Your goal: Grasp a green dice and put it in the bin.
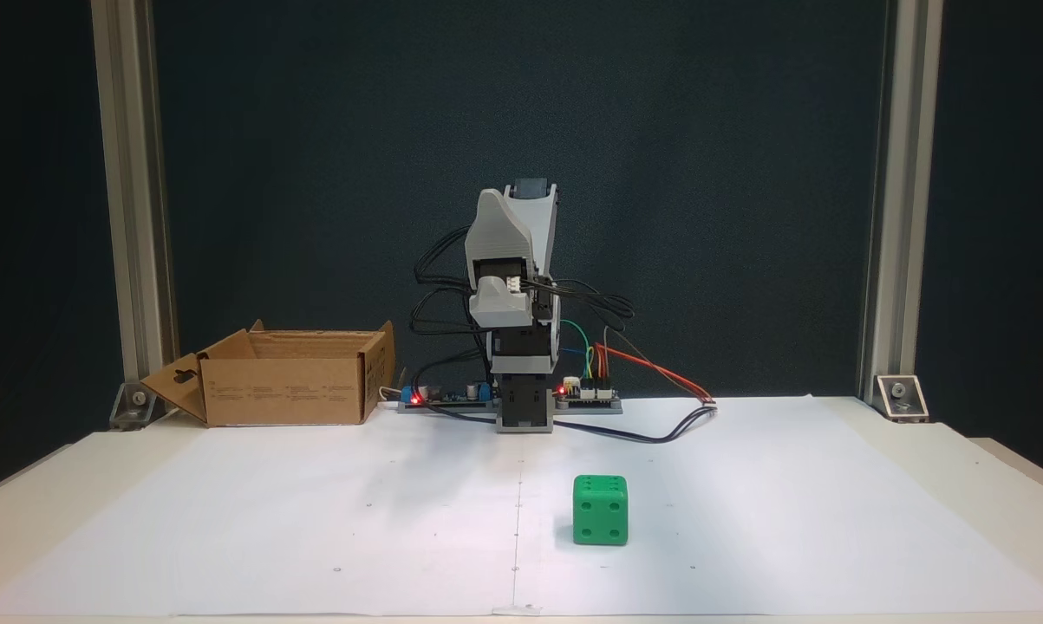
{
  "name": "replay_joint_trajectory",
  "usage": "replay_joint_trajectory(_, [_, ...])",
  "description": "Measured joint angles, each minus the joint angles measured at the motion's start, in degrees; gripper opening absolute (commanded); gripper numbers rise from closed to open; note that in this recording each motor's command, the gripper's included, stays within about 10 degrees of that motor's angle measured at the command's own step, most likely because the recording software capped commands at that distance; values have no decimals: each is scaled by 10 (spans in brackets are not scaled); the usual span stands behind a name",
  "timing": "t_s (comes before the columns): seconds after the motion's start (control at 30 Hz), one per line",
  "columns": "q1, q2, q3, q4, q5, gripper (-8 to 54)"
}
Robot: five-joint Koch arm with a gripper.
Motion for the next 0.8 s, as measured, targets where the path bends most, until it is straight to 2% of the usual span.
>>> replay_joint_trajectory(0.8, [0, 0, 0, 0, 0, 439])
